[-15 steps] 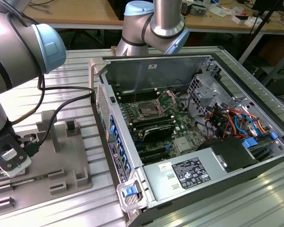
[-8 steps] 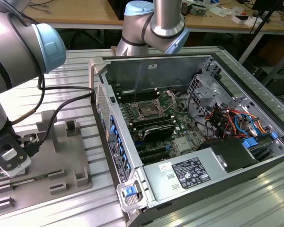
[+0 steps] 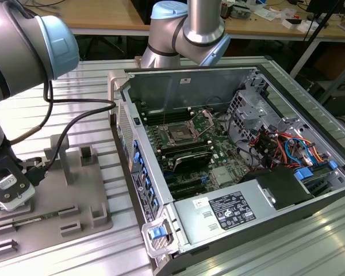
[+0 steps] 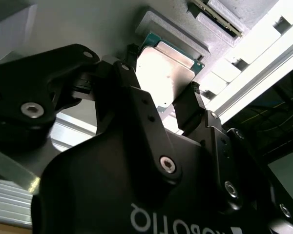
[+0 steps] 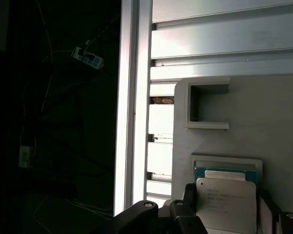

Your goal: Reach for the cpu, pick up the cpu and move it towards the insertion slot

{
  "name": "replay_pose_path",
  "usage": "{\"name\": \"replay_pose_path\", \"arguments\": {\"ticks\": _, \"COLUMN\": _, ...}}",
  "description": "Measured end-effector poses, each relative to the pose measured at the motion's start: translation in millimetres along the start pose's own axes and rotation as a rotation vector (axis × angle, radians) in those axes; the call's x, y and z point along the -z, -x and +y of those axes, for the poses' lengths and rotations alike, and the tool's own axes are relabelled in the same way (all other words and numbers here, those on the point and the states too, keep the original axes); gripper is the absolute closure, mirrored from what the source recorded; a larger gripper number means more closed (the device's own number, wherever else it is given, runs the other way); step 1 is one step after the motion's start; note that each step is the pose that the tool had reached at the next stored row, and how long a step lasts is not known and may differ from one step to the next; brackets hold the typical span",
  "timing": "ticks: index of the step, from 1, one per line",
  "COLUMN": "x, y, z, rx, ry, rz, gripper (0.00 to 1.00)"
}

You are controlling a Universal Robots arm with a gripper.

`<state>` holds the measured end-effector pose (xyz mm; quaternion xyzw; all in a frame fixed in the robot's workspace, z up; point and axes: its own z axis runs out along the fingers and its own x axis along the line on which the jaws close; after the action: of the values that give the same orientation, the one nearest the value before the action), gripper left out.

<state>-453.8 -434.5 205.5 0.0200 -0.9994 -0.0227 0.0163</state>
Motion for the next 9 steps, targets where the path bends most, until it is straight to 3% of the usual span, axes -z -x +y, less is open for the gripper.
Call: {"name": "replay_pose_path", "arguments": {"ticks": 9, "x": 3.7, "y": -0.2, "z": 0.1, "rx": 0.000, "ry": -0.0001, "rz": 0.0003, "gripper": 0.45}}
